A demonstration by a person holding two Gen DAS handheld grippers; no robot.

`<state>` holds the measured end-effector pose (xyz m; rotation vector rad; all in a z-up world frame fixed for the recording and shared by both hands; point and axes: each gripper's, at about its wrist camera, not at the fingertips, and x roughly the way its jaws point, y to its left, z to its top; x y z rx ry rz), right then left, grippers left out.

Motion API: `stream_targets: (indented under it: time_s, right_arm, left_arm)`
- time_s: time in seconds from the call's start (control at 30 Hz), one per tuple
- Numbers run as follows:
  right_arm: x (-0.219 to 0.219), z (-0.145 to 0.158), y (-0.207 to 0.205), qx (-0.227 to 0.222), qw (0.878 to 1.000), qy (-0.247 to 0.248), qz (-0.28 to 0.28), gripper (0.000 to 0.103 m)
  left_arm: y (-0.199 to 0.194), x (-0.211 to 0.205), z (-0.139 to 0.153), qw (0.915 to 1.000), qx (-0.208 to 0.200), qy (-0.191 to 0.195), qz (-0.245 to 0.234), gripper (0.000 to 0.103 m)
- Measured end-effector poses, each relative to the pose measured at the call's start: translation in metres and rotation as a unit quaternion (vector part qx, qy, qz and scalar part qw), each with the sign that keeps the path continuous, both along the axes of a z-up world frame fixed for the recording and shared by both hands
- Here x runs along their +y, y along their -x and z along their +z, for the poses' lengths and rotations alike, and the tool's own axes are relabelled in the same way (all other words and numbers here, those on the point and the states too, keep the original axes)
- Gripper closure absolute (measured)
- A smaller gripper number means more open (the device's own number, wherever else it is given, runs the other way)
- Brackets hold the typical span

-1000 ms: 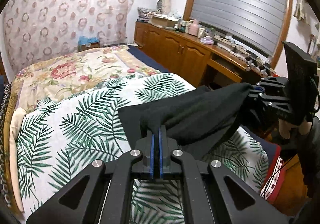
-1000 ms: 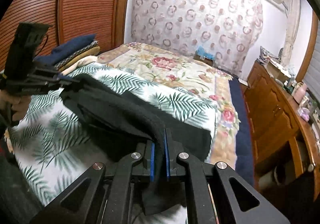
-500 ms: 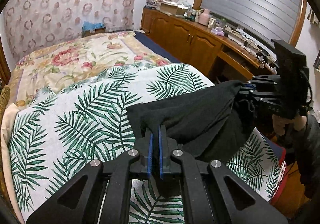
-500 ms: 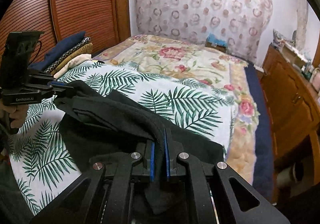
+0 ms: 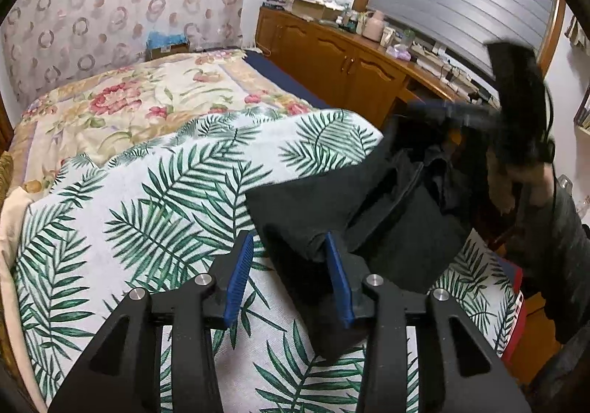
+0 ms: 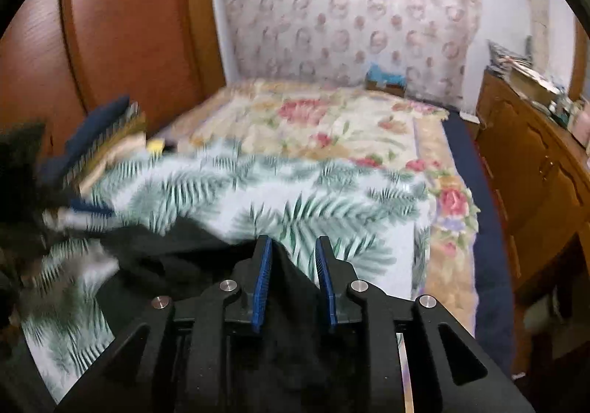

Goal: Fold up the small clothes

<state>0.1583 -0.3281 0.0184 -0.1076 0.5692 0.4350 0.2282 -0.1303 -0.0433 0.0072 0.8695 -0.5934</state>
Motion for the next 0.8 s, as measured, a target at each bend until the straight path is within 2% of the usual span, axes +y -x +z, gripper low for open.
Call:
stream_targets:
  time_s: [0.17, 0.37, 0.4, 0.43, 0.47, 0.53, 0.8]
  right_arm:
    - [-0.004, 0.016, 0.009, -0.018, 1.000, 0.005, -0.025, 0.078]
    - [0.004, 0.006, 0.037, 0.004, 1.000, 0.025, -0.013, 0.077]
    - [0.005, 0.005, 0.042, 0.008, 1.000, 0.026, -0.010, 0.077]
    - [0.005, 0.004, 0.045, 0.014, 1.000, 0.026, -0.007, 0.075]
    - [0.006, 0.003, 0.051, 0.018, 0.999, 0.027, -0.004, 0.072]
    - [0.006, 0.003, 0.056, 0.024, 0.999, 0.028, 0.000, 0.061]
    - [0.007, 0.006, 0.071, 0.047, 0.998, 0.037, 0.016, 0.061]
  left_arm:
    - [-0.002, -0.005, -0.007, 0.9998, 0.010, -0.012, -0.016, 0.061]
    - [0.003, -0.004, -0.005, 0.9997, 0.006, -0.005, -0.025, 0.060]
    - [0.004, -0.004, -0.005, 0.9996, 0.006, -0.005, -0.027, 0.051]
    - [0.004, -0.004, -0.005, 0.9996, 0.005, -0.004, -0.027, 0.034]
    - [0.005, -0.004, -0.005, 0.9996, 0.005, -0.001, -0.027, 0.029]
    - [0.003, -0.005, -0.007, 0.9996, 0.008, -0.001, -0.028, 0.028]
    - [-0.009, -0.020, -0.015, 0.9991, 0.010, -0.030, -0.030, 0.028]
